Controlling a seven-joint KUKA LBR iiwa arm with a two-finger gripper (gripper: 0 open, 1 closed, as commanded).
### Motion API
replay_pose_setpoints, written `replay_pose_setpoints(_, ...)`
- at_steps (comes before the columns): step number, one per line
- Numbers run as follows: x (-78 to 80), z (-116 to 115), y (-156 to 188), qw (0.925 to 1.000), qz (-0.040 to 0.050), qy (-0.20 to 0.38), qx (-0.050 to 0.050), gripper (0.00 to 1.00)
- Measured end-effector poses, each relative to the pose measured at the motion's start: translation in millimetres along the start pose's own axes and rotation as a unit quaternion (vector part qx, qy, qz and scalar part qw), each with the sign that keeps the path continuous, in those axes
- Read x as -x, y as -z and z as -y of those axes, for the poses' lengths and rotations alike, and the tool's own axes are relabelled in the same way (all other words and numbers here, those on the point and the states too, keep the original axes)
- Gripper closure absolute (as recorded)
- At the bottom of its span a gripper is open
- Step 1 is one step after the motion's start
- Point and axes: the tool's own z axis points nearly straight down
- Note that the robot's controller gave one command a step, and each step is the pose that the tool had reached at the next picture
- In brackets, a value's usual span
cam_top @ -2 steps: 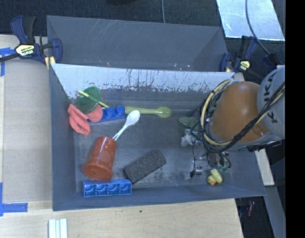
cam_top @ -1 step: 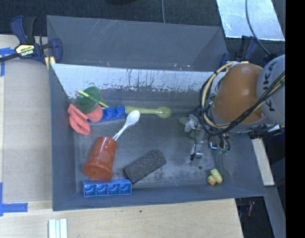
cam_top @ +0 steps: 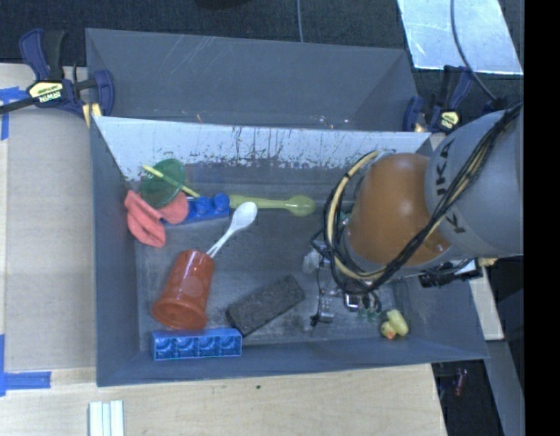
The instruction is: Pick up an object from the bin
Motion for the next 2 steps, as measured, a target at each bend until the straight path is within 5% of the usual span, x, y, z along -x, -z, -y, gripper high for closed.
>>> replay_pose_setpoints(1, 37.9, 47, 11, 1.0, 0.0066, 0.001, 0.0, 0.0)
replay_pose_setpoints(2, 23.7, 15, 4, 1.0, 0.0021, 0.007, -0.001, 0.0)
